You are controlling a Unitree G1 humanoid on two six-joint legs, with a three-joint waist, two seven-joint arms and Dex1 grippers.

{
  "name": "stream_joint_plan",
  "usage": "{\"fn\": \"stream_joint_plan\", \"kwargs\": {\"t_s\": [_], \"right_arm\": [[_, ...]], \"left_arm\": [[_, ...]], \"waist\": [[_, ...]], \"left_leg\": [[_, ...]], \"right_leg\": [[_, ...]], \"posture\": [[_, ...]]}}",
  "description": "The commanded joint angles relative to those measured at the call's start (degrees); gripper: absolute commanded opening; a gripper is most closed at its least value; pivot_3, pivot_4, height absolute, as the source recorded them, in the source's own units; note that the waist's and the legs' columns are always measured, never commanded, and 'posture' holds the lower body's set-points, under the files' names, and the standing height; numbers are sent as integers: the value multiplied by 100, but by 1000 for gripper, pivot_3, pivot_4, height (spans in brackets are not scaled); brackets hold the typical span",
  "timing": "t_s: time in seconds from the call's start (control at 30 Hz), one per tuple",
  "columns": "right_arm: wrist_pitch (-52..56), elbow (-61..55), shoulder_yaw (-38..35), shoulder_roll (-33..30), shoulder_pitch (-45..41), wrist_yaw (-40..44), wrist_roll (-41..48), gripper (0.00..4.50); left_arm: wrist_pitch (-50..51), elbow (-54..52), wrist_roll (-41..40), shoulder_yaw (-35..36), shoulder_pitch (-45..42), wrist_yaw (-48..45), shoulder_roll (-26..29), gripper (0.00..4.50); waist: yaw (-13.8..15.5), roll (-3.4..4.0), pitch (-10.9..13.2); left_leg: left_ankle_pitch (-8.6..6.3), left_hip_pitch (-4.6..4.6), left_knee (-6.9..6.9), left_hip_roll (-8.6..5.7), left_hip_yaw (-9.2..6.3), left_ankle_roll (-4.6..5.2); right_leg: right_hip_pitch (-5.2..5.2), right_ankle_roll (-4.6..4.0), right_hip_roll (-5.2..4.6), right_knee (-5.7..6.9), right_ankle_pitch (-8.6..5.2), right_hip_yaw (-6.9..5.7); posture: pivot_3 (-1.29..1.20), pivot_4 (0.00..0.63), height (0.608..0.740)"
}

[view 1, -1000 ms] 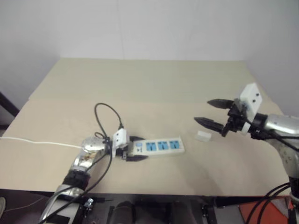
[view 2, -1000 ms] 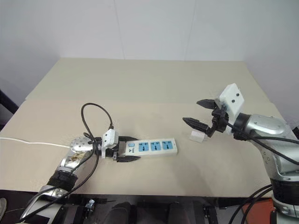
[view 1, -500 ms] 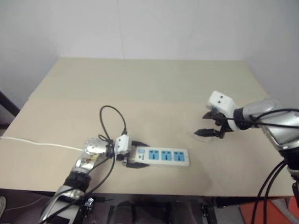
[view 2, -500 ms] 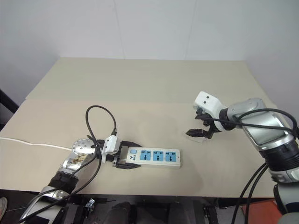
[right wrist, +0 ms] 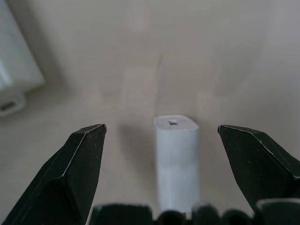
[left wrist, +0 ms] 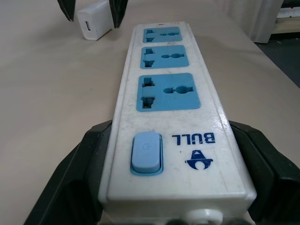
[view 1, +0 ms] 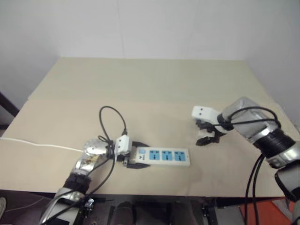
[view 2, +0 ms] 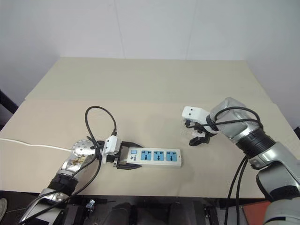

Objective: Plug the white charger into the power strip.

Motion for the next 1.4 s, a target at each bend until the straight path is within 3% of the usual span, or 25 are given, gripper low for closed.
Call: {"fn": "stream_joint_plan", "kwargs": {"t_s": [0.03,0.1,0.2,0.47,0.5,0.7,0.83,0.93,1.03,1.2,1.4], "right_arm": [[-155,250,-30,163,-118,-29,-317,4500],[-238,386,-30,301,-117,-38,-440,4500],[-472,478,33,397,-123,19,-648,3927],[-677,407,-38,490,-60,174,-963,1314],[-702,390,-68,488,-66,158,-989,1159],[-1140,303,-615,480,-116,-158,-920,1158],[-1172,-78,-1905,880,-31,-363,67,1158],[-1387,-823,-3211,1415,469,-547,1245,1158],[-1155,-1675,-3871,1821,1102,-699,2075,1158],[-1377,-2439,-4079,2216,2162,-588,2995,1158],[-2079,-2042,-3555,2976,2800,-813,2925,1158]], "left_arm": [[179,-171,36,-128,134,77,-5,3313],[222,-222,33,-130,158,108,-7,3313],[268,-271,30,-135,178,143,-9,3313],[342,-308,13,-136,196,174,3,3313],[351,-308,13,-132,196,180,3,3313],[368,-286,27,-115,180,202,19,3313],[396,-294,36,-97,178,216,42,3313],[434,-320,47,-75,190,282,48,3313],[466,-344,42,-60,201,318,70,3313],[517,-365,19,-27,193,331,143,3313],[443,-294,75,-54,132,275,248,3313]], "waist": [[3,1,0],[2,1,0],[-12,-1,-2],[-10,-1,-2],[-8,-1,-2],[-2,0,-2],[-3,1,-1],[14,0,-2],[25,0,-2],[-1,-1,-2],[-46,-1,-2]], "left_leg": [[0,-3,1,0,0,0],[0,-8,1,0,0,0],[0,-2,5,0,0,0],[0,6,9,1,0,0],[0,6,8,1,0,0],[0,0,9,0,0,0],[0,-6,6,0,0,0],[0,-5,5,3,-7,0],[0,-7,6,3,-9,0],[0,0,7,3,-7,0],[0,12,6,4,-7,0]], "right_leg": [[-4,0,0,3,0,0],[-7,0,1,3,0,-1],[0,0,2,2,0,-1],[3,0,3,13,0,0],[4,0,3,12,0,0],[-3,0,2,13,0,0],[-7,0,4,11,0,0],[-1,0,6,8,1,-7],[3,1,6,6,1,-9],[5,0,4,12,1,-5],[8,0,10,22,1,2]], "posture": [[0,150,740],[0,150,740],[0,150,740],[0,150,740],[0,150,740],[0,150,740],[0,150,740],[0,150,740],[0,150,740],[0,150,740],[0,150,740]]}}
